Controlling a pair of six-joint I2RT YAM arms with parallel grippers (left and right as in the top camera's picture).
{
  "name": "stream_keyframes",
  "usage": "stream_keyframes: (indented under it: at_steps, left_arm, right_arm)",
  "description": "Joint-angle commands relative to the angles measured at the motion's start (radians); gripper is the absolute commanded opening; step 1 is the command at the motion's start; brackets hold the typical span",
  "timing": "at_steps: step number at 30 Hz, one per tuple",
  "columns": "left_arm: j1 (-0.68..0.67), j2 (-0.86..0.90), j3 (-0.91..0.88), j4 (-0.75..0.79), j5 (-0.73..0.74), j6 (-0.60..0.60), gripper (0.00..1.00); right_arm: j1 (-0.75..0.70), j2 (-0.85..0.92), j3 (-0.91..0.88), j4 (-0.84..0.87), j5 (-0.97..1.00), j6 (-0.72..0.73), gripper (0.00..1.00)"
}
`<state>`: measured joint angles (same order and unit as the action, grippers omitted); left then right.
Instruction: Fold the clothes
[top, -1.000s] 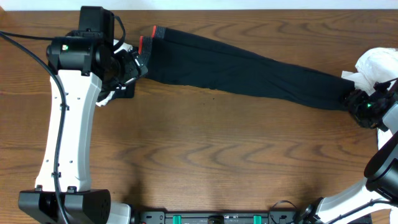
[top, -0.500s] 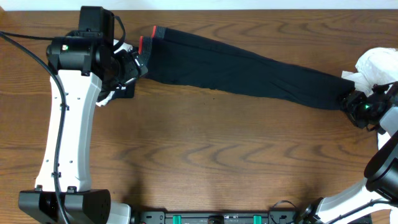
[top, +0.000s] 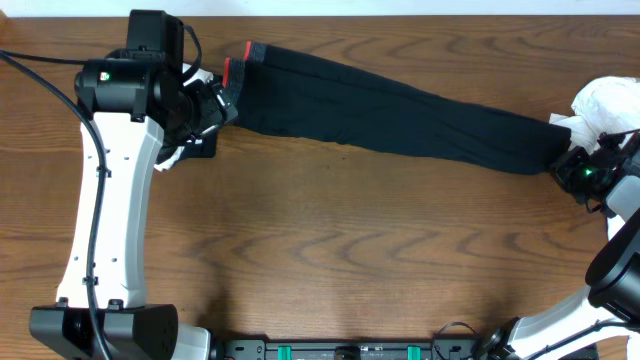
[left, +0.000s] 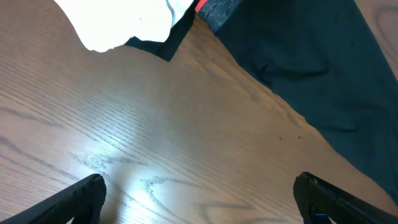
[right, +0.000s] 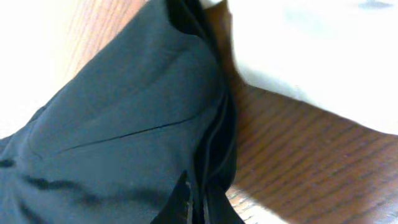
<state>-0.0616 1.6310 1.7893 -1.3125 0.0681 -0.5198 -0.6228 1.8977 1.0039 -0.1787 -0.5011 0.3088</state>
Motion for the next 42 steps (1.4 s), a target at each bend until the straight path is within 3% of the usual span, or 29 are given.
stream_keyframes:
  at_steps: [1, 16, 24, 35, 42]
  left_arm:
    - [0.002, 0.001, 0.012, -0.004, -0.008, 0.002, 0.98]
    - [0.002, 0.001, 0.012, -0.004, -0.008, 0.002, 0.98]
    - [0.002, 0.001, 0.012, -0.004, -0.008, 0.002, 0.98]
    - [0.002, 0.001, 0.012, -0.004, -0.008, 0.002, 0.98]
    - [0.002, 0.001, 0.012, -0.004, -0.008, 0.002, 0.98]
  right_arm:
    - [-0.031, -0.001, 0.037, -0.001, -0.089, -0.049, 0.01]
    - [-0.152, -0.117, 0.147, -0.176, -0.127, -0.208, 0.01]
    - [-0.132, -0.159, 0.241, -0.300, -0.132, -0.257, 0.01]
    - [0.149, -0.192, 0.357, -0.394, -0.125, -0.318, 0.01]
    - [0.443, -0.187, 0.357, -0.389, 0.053, -0.319, 0.01]
